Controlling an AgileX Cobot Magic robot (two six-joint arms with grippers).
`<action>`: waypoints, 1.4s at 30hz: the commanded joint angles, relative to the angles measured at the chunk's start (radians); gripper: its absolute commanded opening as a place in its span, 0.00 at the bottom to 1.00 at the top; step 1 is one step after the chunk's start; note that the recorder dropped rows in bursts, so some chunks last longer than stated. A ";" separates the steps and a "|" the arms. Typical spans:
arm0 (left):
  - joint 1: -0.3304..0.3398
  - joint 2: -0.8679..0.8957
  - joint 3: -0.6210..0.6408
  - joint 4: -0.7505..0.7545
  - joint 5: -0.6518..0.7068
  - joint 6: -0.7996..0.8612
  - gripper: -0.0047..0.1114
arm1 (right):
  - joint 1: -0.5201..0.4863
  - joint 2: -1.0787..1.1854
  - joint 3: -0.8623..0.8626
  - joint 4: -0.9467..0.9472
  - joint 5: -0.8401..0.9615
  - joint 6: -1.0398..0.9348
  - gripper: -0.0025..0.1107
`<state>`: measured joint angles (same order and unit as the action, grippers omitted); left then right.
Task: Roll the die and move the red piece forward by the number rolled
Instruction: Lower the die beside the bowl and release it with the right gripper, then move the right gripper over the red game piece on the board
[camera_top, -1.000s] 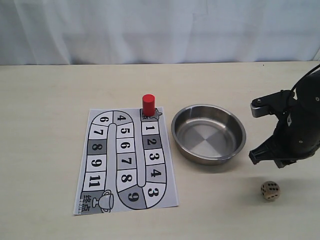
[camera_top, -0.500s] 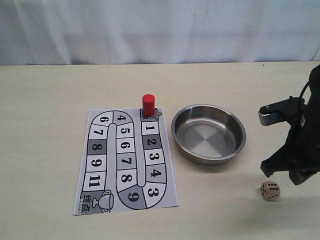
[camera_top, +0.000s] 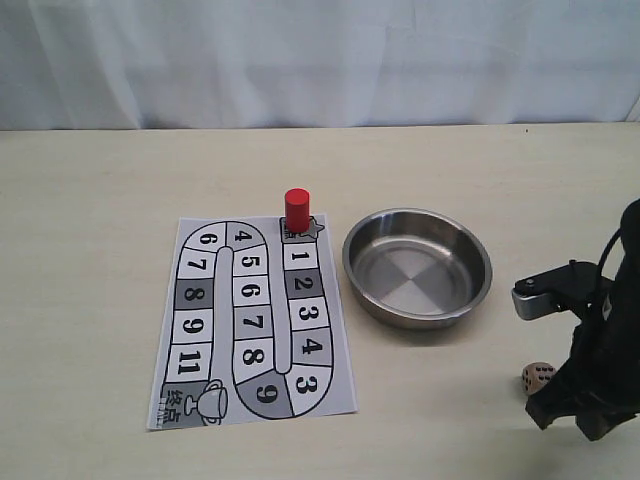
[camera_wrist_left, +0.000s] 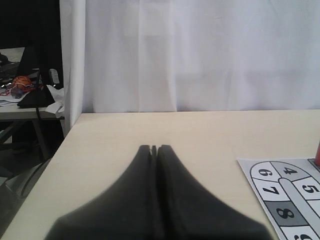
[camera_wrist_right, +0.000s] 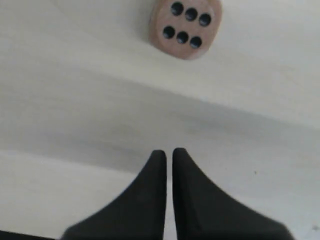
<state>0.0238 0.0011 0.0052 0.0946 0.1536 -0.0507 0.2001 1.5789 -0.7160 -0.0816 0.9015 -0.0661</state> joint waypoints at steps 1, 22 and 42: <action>0.000 -0.001 -0.005 -0.002 -0.013 -0.002 0.04 | -0.003 -0.009 0.014 -0.008 -0.084 0.003 0.06; 0.000 -0.001 -0.005 -0.002 -0.013 -0.002 0.04 | -0.003 0.049 0.014 -0.143 -0.129 0.156 0.06; 0.000 -0.001 -0.005 -0.002 -0.010 -0.002 0.04 | -0.003 0.046 -0.048 -0.133 -0.062 0.190 0.06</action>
<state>0.0238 0.0011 0.0052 0.0946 0.1536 -0.0507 0.2001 1.6278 -0.7286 -0.2258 0.8019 0.1388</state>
